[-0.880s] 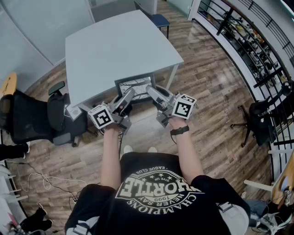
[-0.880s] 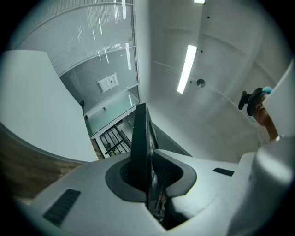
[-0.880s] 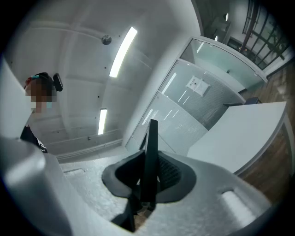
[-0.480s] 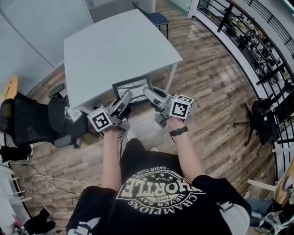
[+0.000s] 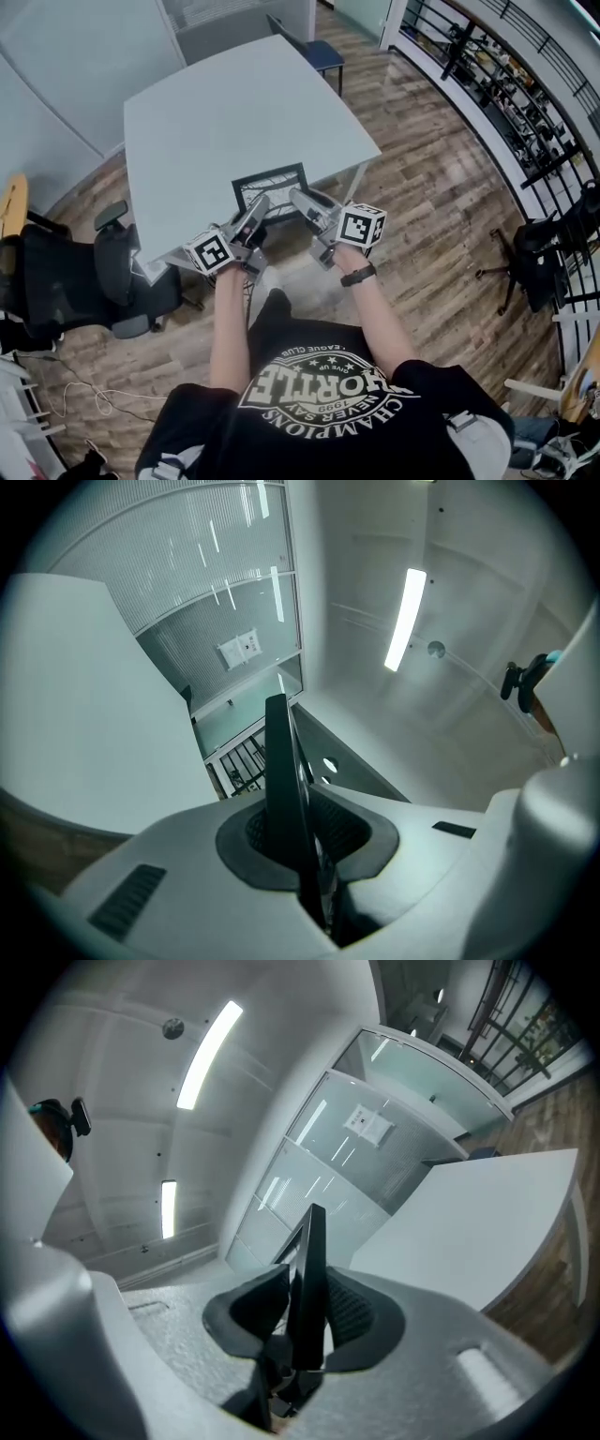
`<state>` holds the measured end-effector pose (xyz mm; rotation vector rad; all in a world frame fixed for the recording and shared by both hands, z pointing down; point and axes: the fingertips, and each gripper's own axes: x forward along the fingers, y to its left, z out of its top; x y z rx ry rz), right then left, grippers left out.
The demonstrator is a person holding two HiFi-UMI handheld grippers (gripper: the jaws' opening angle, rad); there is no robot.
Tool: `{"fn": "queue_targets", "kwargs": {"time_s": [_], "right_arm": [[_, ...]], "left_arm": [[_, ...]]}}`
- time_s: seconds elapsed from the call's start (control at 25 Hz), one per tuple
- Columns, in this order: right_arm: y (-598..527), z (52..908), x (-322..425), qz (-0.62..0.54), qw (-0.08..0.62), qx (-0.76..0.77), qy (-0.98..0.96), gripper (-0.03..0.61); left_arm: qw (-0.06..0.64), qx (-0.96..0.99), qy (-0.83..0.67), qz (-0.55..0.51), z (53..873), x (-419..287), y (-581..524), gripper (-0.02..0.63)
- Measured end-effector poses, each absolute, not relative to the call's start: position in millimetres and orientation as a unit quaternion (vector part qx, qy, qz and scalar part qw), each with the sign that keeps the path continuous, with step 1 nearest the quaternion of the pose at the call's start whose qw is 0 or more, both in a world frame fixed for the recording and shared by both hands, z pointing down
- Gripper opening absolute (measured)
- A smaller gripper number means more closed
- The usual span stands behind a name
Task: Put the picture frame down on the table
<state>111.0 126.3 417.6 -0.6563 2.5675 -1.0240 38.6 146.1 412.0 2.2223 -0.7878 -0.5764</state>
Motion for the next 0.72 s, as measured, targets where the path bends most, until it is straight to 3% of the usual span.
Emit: {"fn": "queue_targets", "kwargs": {"time_s": [0.28, 0.72], "right_arm": [[-21.5, 437.9, 47.5, -0.402, 0.126, -0.249, 0.872, 0.108], [-127.0, 491.9, -36.9, -0.421, 0.067, -0.280, 0.860, 0.110]], "left_arm": [[0.390, 0.843, -0.313, -0.198, 436.6, -26.9, -6.6, 0.041], [0.466, 0.786, -0.320, -0.249, 500.4, -108.1, -107.7, 0.043]]}}
